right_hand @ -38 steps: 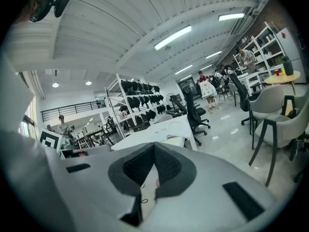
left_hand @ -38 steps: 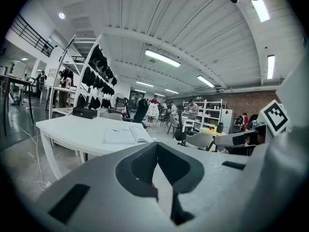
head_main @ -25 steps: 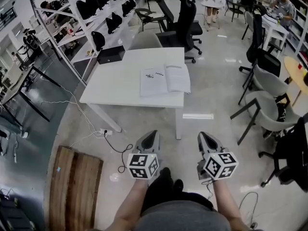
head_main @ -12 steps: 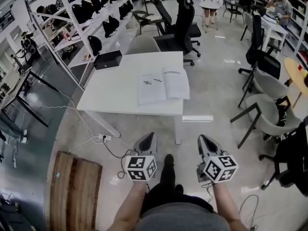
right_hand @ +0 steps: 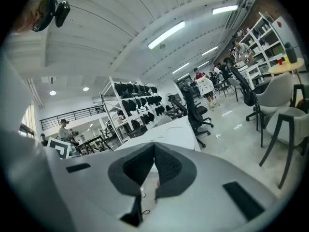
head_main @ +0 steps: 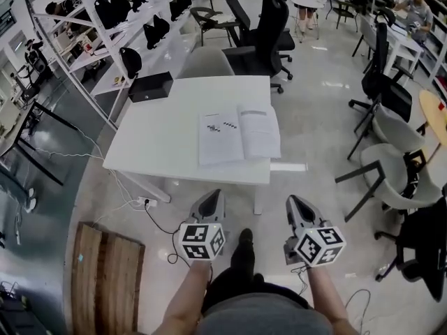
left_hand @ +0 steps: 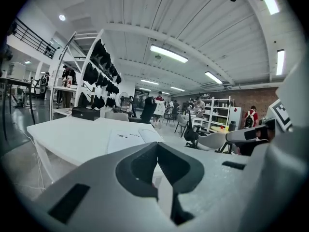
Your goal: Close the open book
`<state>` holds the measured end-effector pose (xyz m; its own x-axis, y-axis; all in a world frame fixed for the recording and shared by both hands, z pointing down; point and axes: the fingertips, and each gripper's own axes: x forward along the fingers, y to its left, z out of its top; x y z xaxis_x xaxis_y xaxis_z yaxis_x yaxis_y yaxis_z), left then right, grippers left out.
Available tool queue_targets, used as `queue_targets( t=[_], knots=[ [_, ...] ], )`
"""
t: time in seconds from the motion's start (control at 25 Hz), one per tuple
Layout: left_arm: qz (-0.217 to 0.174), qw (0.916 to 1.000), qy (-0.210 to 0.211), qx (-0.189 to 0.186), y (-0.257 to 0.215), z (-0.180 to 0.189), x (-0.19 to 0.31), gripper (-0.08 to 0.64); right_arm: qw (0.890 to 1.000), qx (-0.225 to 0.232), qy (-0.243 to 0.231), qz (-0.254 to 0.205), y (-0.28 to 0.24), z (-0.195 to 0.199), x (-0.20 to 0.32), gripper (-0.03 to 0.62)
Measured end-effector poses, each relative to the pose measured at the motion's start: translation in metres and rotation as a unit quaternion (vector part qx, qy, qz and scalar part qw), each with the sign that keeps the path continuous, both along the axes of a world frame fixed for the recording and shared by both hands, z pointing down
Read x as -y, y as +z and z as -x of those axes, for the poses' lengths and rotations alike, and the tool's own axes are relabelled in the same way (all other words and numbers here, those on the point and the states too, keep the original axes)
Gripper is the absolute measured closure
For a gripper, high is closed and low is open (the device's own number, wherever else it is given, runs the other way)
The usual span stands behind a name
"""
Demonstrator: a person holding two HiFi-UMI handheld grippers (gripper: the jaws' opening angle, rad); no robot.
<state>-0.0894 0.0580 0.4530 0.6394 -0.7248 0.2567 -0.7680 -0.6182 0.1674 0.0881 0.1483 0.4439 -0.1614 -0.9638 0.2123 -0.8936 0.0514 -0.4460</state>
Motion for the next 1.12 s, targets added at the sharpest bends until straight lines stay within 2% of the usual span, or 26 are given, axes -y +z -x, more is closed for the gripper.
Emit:
queue_targets(
  t=[0.56,0.8,1.12],
  knots=[
    [0.006,0.9998,0.017,0.005,0.004,-0.021,0.118,0.553,1.0,0.001,0.02,0.011,0.0,-0.028,0.116,0.588],
    [0.009,0.9995,0.03,-0.006,0.005,-0.03,0.156,0.552,0.999,0.0,0.037,0.015,0.0,-0.041,0.149,0.589],
    [0.009,0.9986,0.052,0.001,0.01,-0.043,0.188,0.552,0.998,0.014,0.052,0.021,0.005,-0.048,0.18,0.588]
  ],
)
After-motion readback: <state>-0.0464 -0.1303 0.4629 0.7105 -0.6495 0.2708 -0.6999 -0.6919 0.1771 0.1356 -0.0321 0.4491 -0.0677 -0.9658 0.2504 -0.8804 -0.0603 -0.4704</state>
